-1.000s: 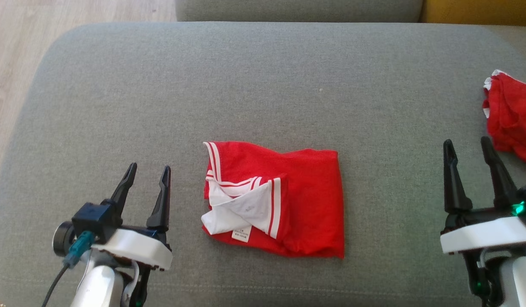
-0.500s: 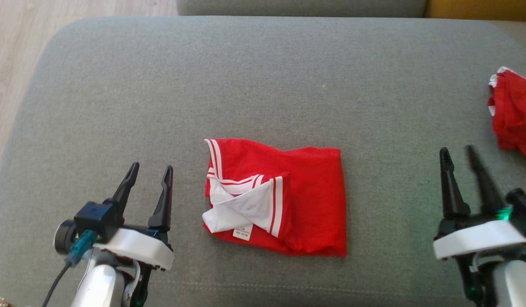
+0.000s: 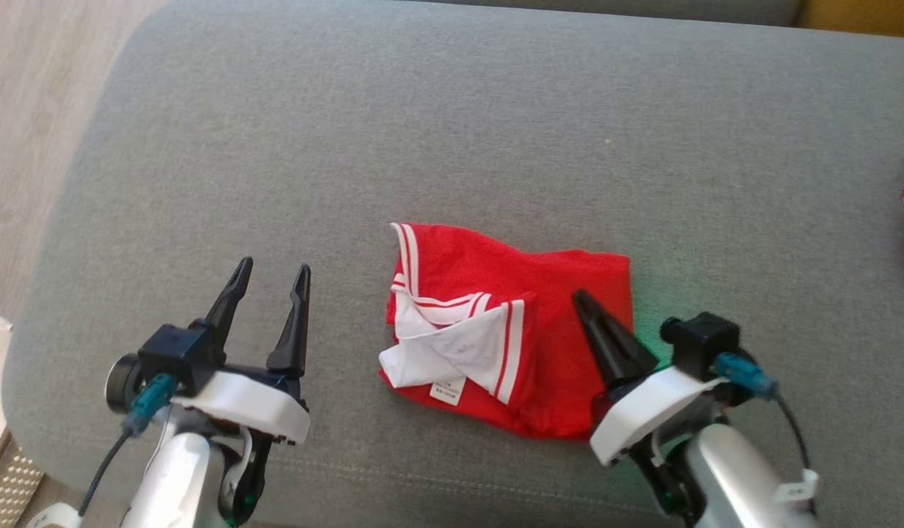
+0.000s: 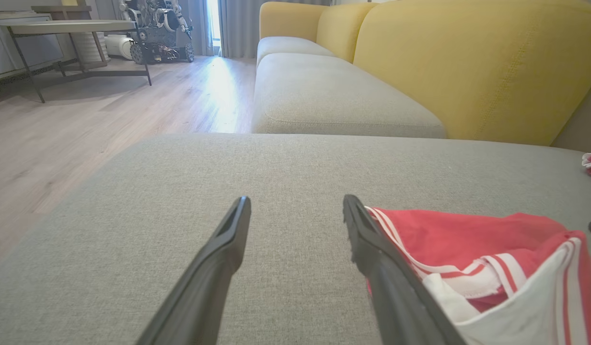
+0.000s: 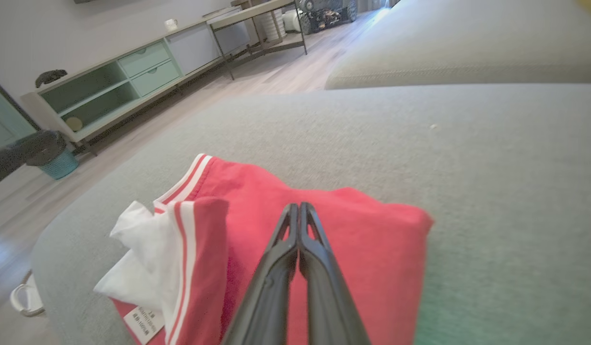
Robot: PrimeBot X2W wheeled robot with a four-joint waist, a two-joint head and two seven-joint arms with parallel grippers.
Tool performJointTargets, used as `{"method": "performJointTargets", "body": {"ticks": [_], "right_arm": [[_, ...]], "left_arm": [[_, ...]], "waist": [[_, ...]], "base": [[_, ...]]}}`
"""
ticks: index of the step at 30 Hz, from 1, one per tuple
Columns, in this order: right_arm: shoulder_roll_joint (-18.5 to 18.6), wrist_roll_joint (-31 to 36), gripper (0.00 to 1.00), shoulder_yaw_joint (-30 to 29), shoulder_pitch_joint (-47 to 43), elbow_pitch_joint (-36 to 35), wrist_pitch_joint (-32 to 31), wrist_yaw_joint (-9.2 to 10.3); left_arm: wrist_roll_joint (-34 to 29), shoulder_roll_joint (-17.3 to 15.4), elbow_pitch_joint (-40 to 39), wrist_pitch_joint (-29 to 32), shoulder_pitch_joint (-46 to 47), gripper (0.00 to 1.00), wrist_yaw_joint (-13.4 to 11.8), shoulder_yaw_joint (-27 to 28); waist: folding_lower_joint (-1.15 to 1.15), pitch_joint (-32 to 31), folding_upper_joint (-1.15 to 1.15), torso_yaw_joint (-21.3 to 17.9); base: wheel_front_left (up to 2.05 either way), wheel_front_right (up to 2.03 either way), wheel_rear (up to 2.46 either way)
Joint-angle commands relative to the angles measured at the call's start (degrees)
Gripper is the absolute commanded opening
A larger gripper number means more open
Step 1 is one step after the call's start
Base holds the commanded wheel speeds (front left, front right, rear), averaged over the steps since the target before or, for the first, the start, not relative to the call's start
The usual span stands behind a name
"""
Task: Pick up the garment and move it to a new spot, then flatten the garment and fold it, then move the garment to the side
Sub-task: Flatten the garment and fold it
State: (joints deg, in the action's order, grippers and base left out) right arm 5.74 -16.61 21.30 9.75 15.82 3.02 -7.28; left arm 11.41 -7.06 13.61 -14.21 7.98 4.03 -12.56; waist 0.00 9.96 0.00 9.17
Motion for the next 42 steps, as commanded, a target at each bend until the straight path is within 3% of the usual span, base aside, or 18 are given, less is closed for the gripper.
{"method": "performJointTargets", "body": {"ticks": [1,10,20,23,28,29,30,31,38,42], "right_arm": [[-0.82,-1.47,0.00,2.18,2.26,-0.01,0.90,-0.21],[-1.85,-6.57,0.00,12.76,8.01,9.97,3.45,-0.21],[0.99,-13.20,0.00,25.76,9.41,10.05,2.66,-0.21],[1.77,-14.72,0.00,25.96,10.09,9.53,4.35,-0.21],[2.01,-14.61,0.00,21.24,10.60,8.94,7.62,-0.21],[2.10,-13.98,0.27,17.18,10.34,8.43,8.87,-0.21],[2.19,-13.29,0.60,14.67,10.07,8.18,9.38,-0.21],[2.23,-12.44,1.00,12.12,9.69,7.87,9.74,-0.21],[1.87,-3.90,1.00,-4.66,4.49,2.52,10.63,-0.21],[1.48,-0.48,1.00,-10.03,1.45,-0.83,9.59,-0.21]], "left_arm": [[0.42,-0.58,-1.41,-0.46,3.05,1.00,-0.03,1.65],[0.56,-0.37,-1.35,-0.68,3.38,1.00,-0.07,1.53],[0.60,-0.06,-1.40,-0.77,3.84,1.00,-0.01,1.47],[0.57,-0.01,-1.65,-0.77,3.89,1.00,-0.01,1.72],[0.42,-0.13,-1.57,-0.78,3.60,1.00,-0.02,1.95],[0.35,-0.26,-1.43,-0.78,3.36,1.00,-0.05,2.04],[0.35,-0.33,-1.34,-0.78,3.20,1.00,-0.08,2.11],[0.36,-0.42,-1.24,-0.78,3.01,1.00,-0.12,2.19],[0.57,-1.15,-0.62,-0.78,1.27,1.00,-0.53,2.56],[0.59,-1.51,-0.57,-0.61,0.34,1.00,-0.65,2.40]], "waist": [[0.00,0.27,0.00,0.59],[0.00,1.42,0.00,1.17],[0.00,2.67,0.00,0.85],[0.00,2.99,0.00,0.37],[0.00,2.37,0.00,-0.50],[0.00,1.73,0.00,-0.96],[0.00,1.33,0.00,-1.20],[0.00,0.92,0.00,-1.45],[0.00,-2.53,0.00,-3.13],[0.00,-4.12,0.00,-3.79]], "base": [[0.00,0.00,0.00],[0.00,0.00,0.00],[0.00,0.00,0.00],[0.00,0.00,0.00],[0.00,0.00,0.00],[0.00,0.00,0.00],[0.00,0.00,0.00],[0.00,0.00,0.00],[0.00,0.00,0.00],[0.00,0.00,0.00]]}}
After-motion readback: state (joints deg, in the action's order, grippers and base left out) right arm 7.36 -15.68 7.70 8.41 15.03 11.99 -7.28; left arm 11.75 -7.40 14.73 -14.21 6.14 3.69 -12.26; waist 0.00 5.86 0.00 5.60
